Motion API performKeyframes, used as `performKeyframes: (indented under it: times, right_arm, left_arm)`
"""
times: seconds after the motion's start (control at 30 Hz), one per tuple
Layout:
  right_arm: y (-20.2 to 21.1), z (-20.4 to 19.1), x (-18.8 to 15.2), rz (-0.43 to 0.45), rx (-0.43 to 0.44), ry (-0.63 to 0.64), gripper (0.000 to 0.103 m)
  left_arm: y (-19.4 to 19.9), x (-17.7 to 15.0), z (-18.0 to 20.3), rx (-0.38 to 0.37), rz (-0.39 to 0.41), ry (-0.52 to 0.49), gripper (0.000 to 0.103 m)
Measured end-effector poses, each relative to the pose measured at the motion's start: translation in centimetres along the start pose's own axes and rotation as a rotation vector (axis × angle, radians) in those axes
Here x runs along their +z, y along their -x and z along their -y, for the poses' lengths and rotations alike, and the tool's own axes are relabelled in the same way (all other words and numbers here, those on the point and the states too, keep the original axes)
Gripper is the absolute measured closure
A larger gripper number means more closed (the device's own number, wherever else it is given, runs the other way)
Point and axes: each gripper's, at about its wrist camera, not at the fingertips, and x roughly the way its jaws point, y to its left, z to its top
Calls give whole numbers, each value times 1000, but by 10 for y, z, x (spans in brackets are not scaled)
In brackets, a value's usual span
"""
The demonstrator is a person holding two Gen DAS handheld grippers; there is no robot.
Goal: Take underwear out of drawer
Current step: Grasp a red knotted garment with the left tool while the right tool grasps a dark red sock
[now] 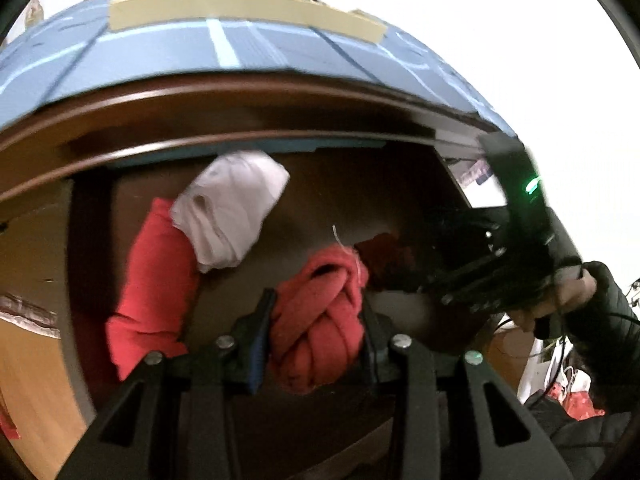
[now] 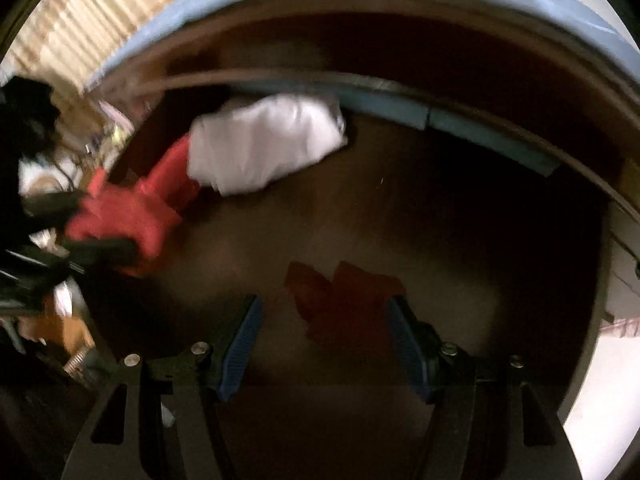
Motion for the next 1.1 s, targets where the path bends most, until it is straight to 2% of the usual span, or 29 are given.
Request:
performKeyframes:
  times: [0.07,0.17,0.3,0.4,0.47,0.6,0.77,1.0,1.1]
  right_arm:
    - [-11,-8,2,-39,-35,60,37]
    - [-22,-21,7,-66,-153,162,37]
    - [-37,-23,9,-127,-257,197,37]
    - [-50,-16,6,-183,-297,180,38]
    - [-47,-3,9,-180,-214,86,65]
    - [-39,19,9,-147,-90,-47,65]
    - [-29,28,1,-112,17,-104,67]
    - [17,21,-17,27,211,-212,67]
    - [38,16,-23,82,253,-230,67]
  left_arm:
    - [6,0,-6,18,14,11,67]
    - [17,-3,-14,10,29,30,67]
    - [24,-5,-18,12,46,47,66]
    - [27,-9,-17,17,50,50,66]
    - [28,-10,-14,11,51,45,66]
    - [28,-11,-10,4,50,36,66]
    - [28,-11,-12,5,53,47,66]
    - [26,-11,-12,10,52,57,66]
    - [25,-10,-8,18,59,51,66]
